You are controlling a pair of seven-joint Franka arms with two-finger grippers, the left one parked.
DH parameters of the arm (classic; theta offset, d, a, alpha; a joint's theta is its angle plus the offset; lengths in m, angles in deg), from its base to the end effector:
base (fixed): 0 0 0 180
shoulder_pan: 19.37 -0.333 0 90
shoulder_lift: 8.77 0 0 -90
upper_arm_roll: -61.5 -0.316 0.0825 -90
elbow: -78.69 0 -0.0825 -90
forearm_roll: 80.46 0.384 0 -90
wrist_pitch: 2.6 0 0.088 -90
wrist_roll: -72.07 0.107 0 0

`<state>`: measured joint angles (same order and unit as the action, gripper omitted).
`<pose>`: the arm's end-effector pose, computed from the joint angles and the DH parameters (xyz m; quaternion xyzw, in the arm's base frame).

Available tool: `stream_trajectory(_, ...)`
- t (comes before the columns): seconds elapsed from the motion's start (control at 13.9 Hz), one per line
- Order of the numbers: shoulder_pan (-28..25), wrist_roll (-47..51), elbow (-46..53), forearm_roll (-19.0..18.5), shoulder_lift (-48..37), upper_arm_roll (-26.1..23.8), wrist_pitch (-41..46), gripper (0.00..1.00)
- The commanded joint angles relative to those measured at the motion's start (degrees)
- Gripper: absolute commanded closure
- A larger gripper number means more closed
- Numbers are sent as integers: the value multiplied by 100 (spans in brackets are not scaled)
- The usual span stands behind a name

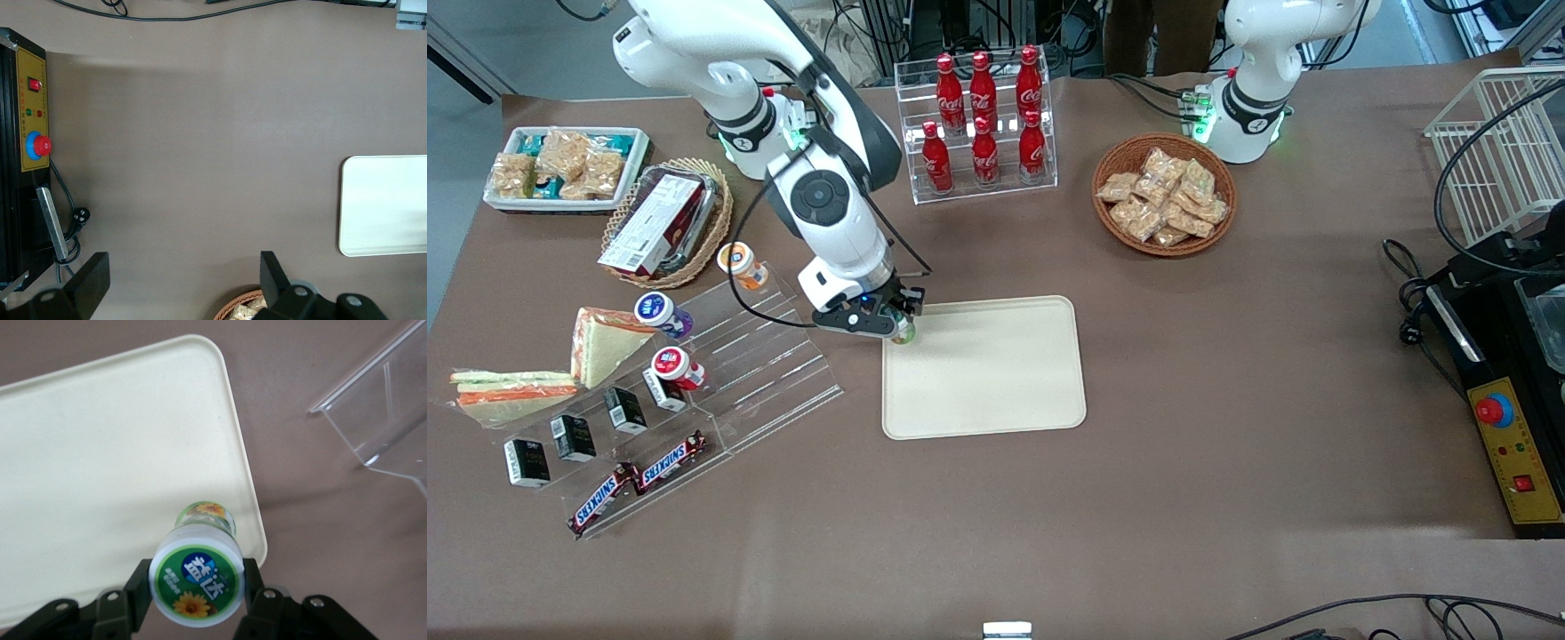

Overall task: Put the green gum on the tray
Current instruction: 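Carry the bottle over the beige tray and lower it onto the tray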

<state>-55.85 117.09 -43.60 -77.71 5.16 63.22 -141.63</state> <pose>0.4718 0.3279 0.2972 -0.9939 0.1065 -0.0108 0.0254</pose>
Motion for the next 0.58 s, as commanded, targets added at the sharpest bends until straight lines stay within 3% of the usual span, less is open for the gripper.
stream_trajectory(0.0,-8,77,-215,-3,241,47,-616,55)
stream_trajectory(0.22,-8,261,-207,-3,426,47,-836,53)
stream_trajectory(0.36,-8,349,-198,6,444,39,-872,0)
stream_trajectory(0.51,-17,498,-172,6,462,39,-872,0)
